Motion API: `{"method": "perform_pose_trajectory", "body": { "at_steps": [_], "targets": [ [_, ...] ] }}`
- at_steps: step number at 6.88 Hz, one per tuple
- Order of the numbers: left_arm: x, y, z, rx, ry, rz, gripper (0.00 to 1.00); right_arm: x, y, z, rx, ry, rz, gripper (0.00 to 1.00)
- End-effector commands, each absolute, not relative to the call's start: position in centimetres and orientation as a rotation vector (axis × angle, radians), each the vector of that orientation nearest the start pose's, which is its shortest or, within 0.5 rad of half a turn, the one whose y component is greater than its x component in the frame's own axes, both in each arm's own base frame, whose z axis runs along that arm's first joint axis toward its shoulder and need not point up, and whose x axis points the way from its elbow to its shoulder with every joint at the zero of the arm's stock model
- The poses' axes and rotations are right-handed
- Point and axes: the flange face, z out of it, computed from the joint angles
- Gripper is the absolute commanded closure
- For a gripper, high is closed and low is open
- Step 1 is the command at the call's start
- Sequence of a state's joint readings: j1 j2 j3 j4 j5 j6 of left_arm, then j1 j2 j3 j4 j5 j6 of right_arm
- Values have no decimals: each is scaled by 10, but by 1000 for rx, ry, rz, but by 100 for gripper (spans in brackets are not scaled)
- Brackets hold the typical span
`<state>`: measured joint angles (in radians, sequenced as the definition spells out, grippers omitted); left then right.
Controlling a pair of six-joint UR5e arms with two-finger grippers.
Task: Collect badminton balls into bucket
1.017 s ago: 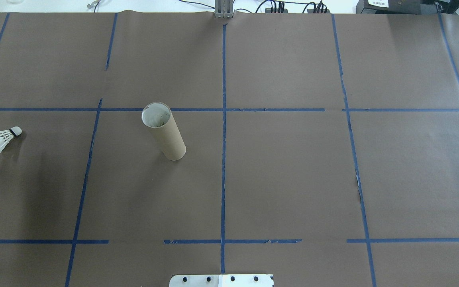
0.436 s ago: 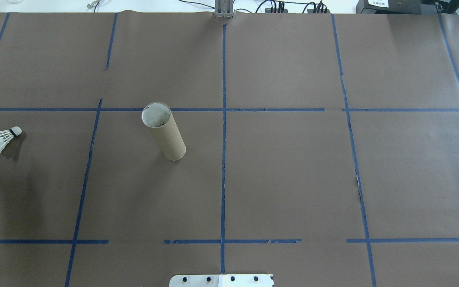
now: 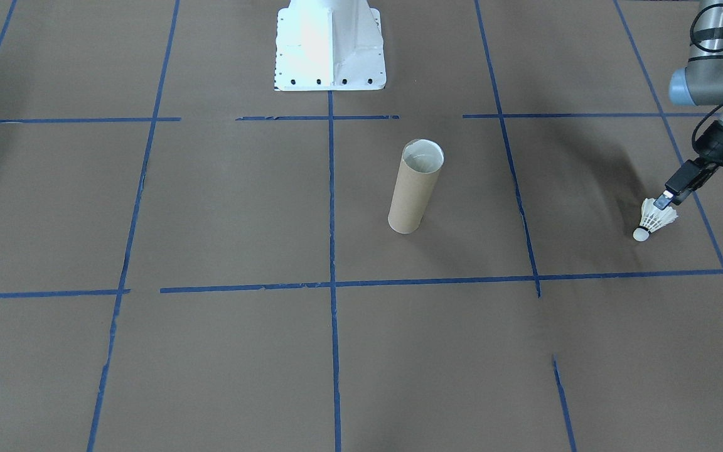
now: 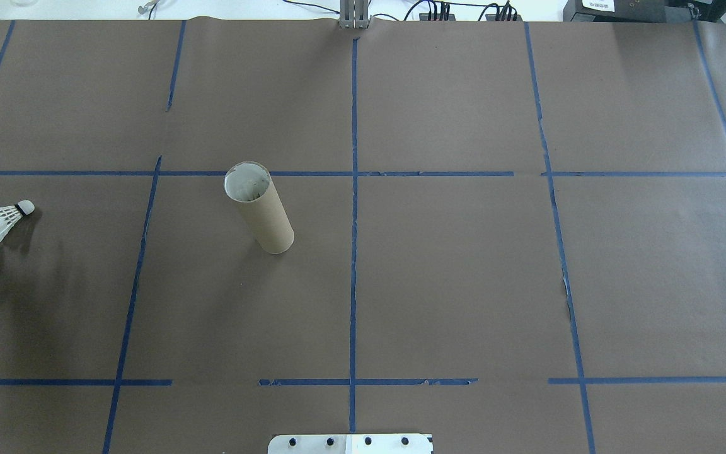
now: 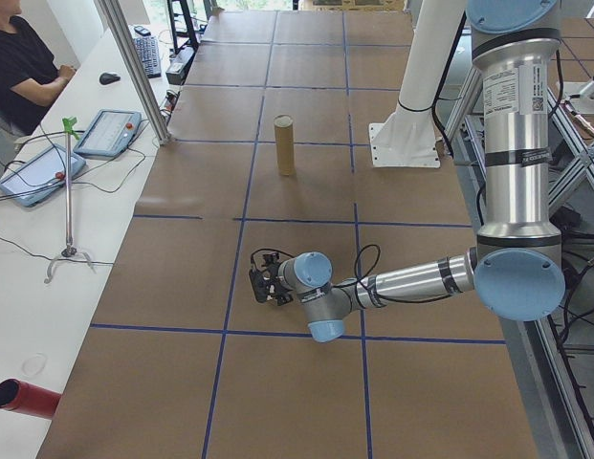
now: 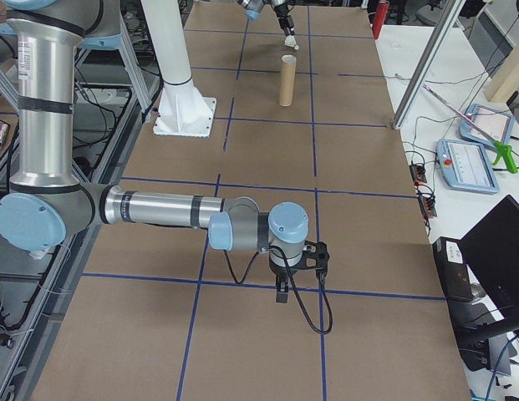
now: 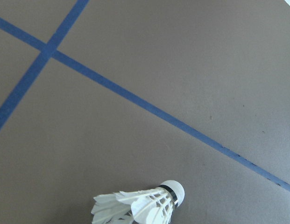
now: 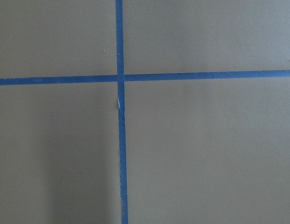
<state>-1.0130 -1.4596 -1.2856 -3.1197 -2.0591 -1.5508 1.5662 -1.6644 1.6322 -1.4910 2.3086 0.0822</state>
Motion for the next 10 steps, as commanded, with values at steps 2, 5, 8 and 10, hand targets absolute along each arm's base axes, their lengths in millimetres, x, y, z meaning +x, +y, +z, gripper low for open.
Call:
{"method": "perform_pose_trajectory", "body": {
  "at_steps": [2, 5, 8, 10],
  "targets": [
    [170, -413, 681, 174, 1217, -591, 11, 64, -456, 667, 13, -739, 57, 0],
    [178, -425, 670, 196, 1232, -590, 21, 64, -456, 667, 13, -738, 57, 0],
    [181, -431, 666, 206, 1233, -581, 68, 64, -456, 667, 13, -739, 57, 0],
    [183, -432, 659, 211, 1247, -568, 100, 64, -456, 667, 13, -739, 57, 0]
  ]
}}
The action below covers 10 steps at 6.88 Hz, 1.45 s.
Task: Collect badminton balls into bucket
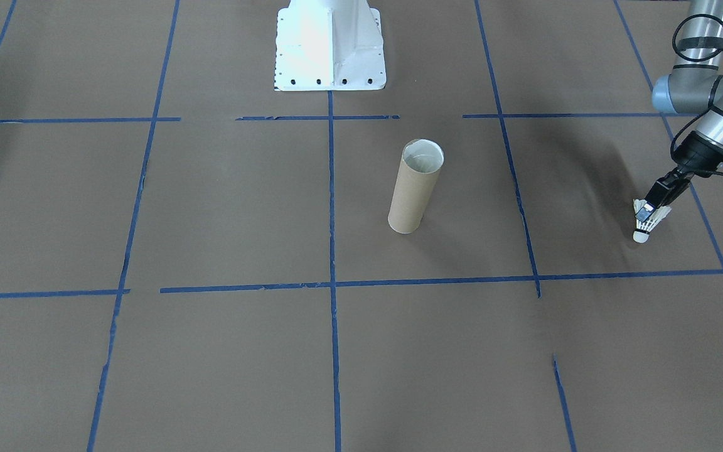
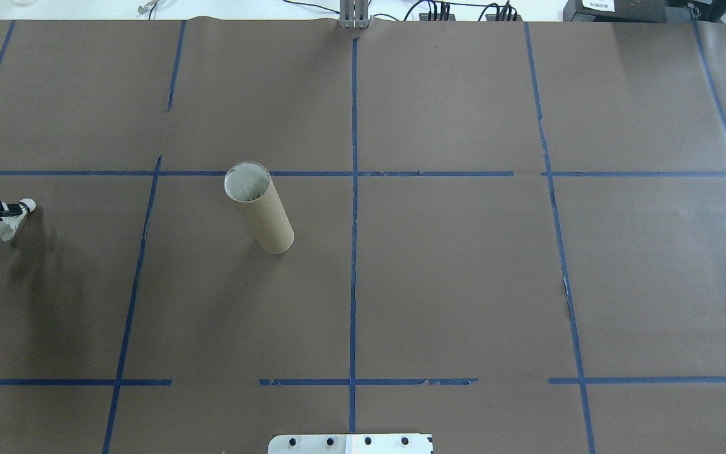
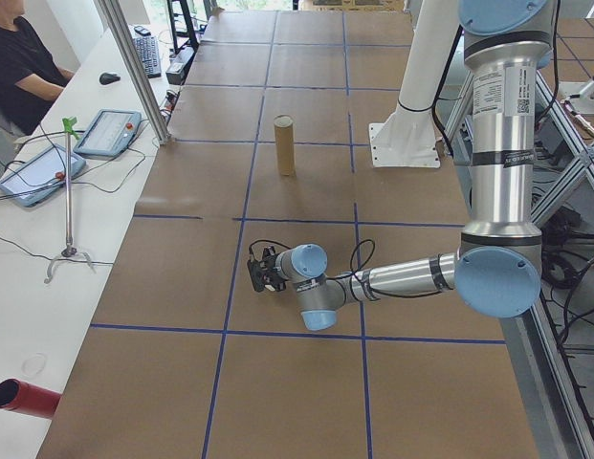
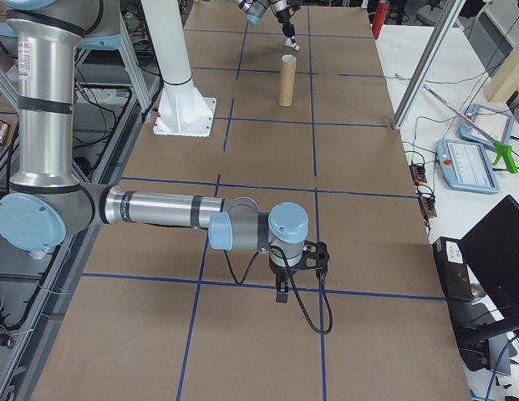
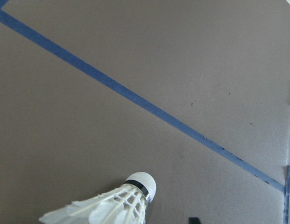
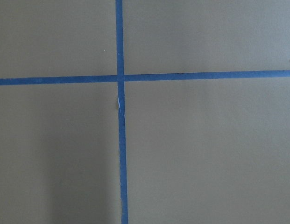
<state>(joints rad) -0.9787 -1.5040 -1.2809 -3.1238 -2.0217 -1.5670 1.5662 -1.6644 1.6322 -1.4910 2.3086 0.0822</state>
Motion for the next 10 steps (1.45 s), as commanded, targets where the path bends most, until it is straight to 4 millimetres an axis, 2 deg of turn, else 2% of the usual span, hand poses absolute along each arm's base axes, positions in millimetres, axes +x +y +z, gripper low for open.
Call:
{"method": "perform_pose_trajectory", "body": {
  "at_steps": [1, 2, 3, 6, 8, 9, 10],
  "targets": [
    [188, -434, 645, 195, 1276, -536, 100, 64, -456, 667, 13, -738, 57, 0],
    [194, -430, 621, 122, 1311, -471, 100, 64, -456, 667, 13, -738, 57, 0],
    [192, -437, 589, 78, 1322, -448, 100, 64, -456, 667, 14, -739, 56, 0],
    [192, -446, 481, 58, 1296, -435, 100, 65, -456, 666, 15, -739, 58, 0],
    [162, -465, 408, 174, 1253, -296, 100, 64, -456, 667, 13, -738, 57, 0],
    [152, -467, 382, 224, 1214, -248, 100, 64, -456, 666, 15, -739, 55, 0],
    [148, -463, 368, 259, 1196, -197, 100, 64, -456, 666, 15, -739, 57, 0]
  ]
}}
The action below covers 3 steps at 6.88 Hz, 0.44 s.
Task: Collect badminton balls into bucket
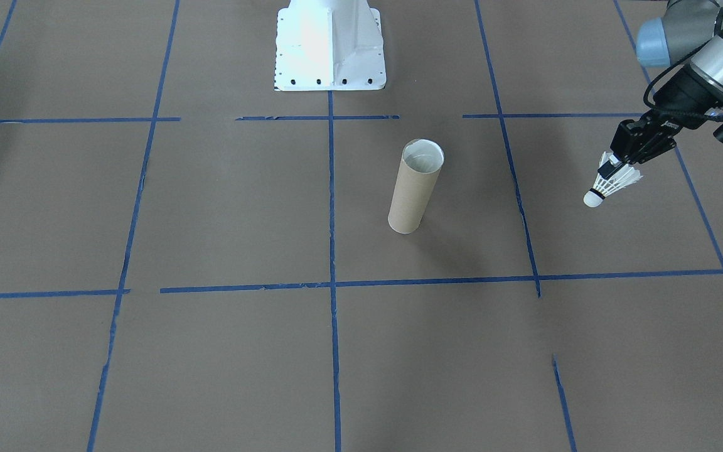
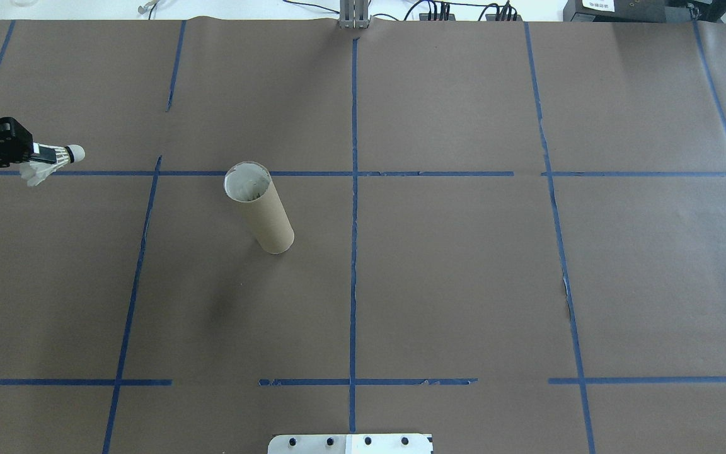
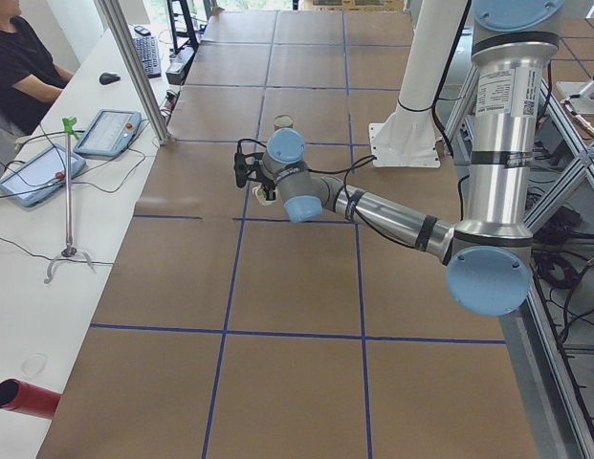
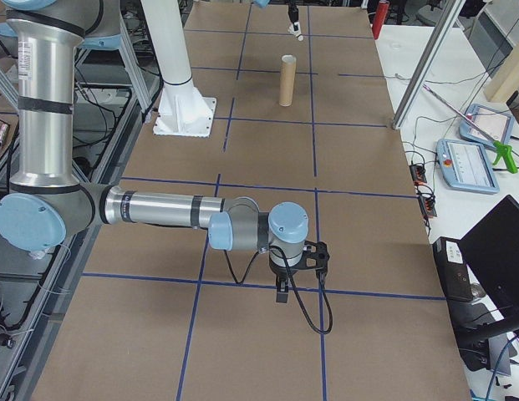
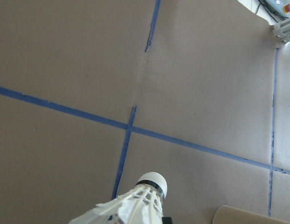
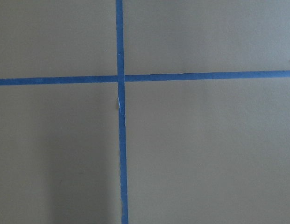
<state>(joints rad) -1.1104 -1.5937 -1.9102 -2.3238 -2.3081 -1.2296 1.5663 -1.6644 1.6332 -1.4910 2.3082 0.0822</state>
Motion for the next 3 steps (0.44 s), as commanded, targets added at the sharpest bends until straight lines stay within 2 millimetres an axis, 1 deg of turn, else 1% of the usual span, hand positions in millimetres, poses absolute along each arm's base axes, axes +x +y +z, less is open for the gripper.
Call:
{"method": "perform_pose_trajectory", "body": {
  "at_steps": [1, 3],
  "targets": [
    [143, -456, 354, 282, 1188, -171, 100, 64, -456, 667, 13, -739, 57, 0],
    [134, -435, 311, 297, 1165, -136, 100, 65, -456, 666, 15, -739, 58, 0]
  ]
}}
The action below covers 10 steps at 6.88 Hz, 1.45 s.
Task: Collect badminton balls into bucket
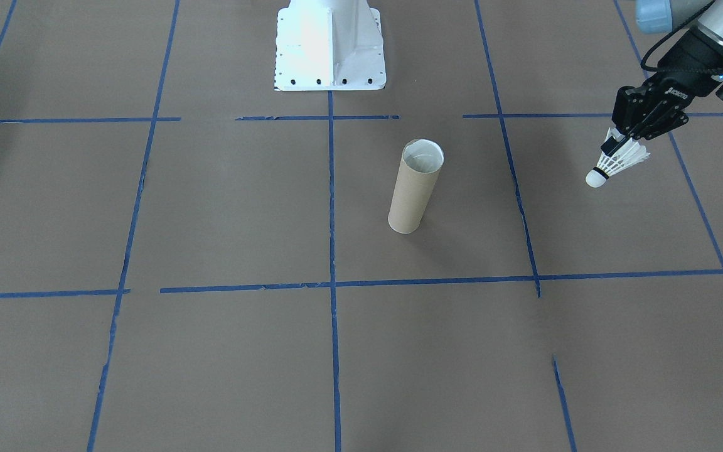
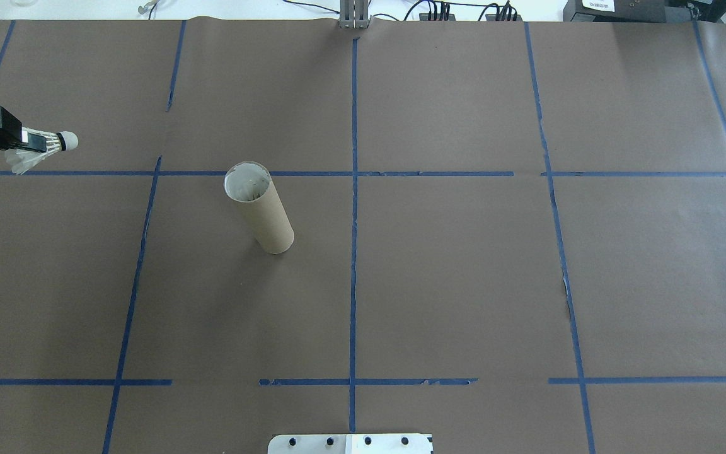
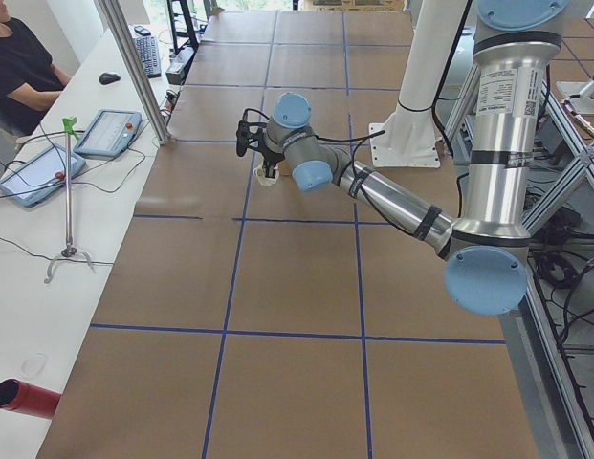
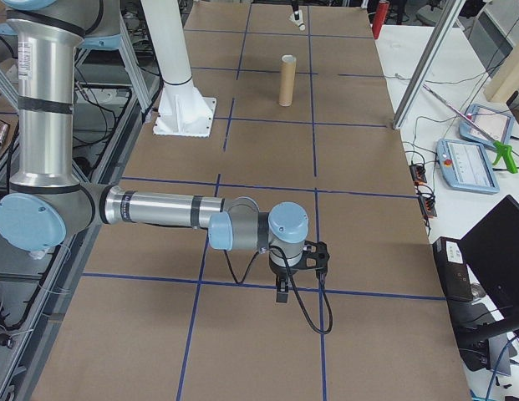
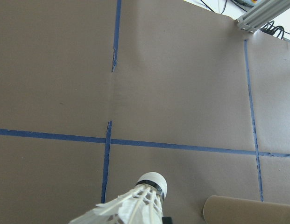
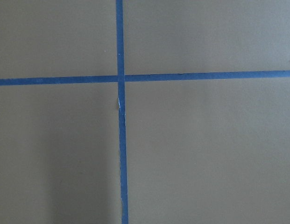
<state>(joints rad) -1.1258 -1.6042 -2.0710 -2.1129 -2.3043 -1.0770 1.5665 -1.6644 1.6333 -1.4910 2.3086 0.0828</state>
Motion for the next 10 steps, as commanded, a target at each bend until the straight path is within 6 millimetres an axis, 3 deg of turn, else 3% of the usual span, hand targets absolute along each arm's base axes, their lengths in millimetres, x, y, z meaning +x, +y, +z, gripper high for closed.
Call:
{"method": "perform_pose_trajectory", "body": {
  "at_steps": [1, 2, 3, 4, 5, 7, 8, 9, 10],
  "targets": [
    [132, -432, 295, 342, 1130, -133, 100, 64, -456, 666, 15, -739, 57, 0],
    [150, -433, 274, 357, 1073, -128, 100, 64, -456, 666, 15, -739, 57, 0],
    [158, -440, 239, 385, 992, -121, 100, 65, -456, 667, 14, -738, 59, 0],
    [178, -442, 196, 375, 912, -107, 100, 64, -456, 666, 15, -739, 57, 0],
    [195, -440, 169, 370, 800, -123, 100, 64, -456, 667, 13, -738, 57, 0],
    [248, -413, 126, 383, 791, -21, 100, 64, -456, 666, 15, -738, 57, 0],
    [268, -404, 118, 409, 746, 125, 100, 64, -456, 666, 15, -739, 57, 0],
    [287, -419, 87, 380, 703, 151, 100, 64, -456, 666, 15, -738, 55, 0],
    [323, -449, 56, 330, 639, 151, 100, 65, -456, 666, 16, -738, 57, 0]
  ]
}}
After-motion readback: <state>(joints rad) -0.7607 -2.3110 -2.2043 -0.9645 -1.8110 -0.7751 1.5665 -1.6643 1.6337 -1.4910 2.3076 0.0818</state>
